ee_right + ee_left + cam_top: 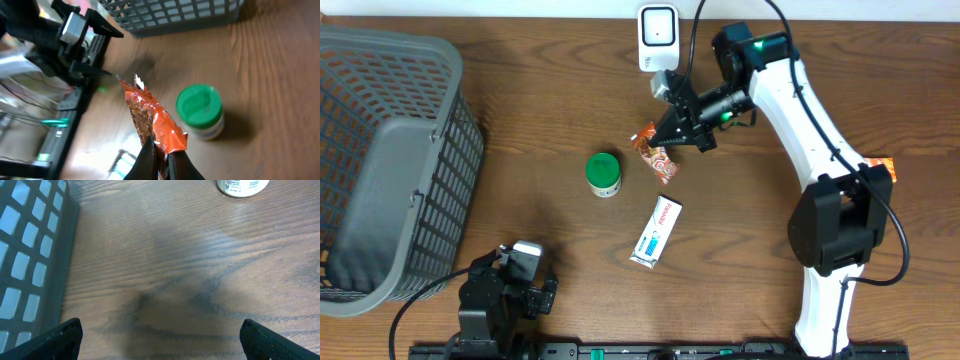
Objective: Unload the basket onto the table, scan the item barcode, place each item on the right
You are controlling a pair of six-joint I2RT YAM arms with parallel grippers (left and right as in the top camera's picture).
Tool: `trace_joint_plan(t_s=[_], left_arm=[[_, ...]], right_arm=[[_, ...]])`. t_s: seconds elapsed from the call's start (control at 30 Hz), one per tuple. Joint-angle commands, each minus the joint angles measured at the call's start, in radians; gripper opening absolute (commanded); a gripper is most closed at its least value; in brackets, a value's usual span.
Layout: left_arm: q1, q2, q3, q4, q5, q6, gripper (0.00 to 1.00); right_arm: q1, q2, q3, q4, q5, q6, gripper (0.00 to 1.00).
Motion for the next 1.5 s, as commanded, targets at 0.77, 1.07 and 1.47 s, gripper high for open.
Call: trace_joint_plan(t_s=[0.77, 1.07, 1.47], left_arm=[[0.004, -0.005, -0.014, -0.048, 0.006, 0.002, 0.98], [0.004, -0.005, -0.014, -0.048, 0.006, 0.002, 0.98], [0.004, -0.005, -0.014, -0.048, 0.006, 0.002, 0.98]], right_arm=[[0.008, -0.008, -0.443, 0.354, -0.233, -0.914, 0.01], [-0.072, -0.008, -0.444, 0.172, -0.196, -0.914, 0.03], [-0.087, -0.008, -0.465, 0.075, -0.068, -0.914, 0.26]])
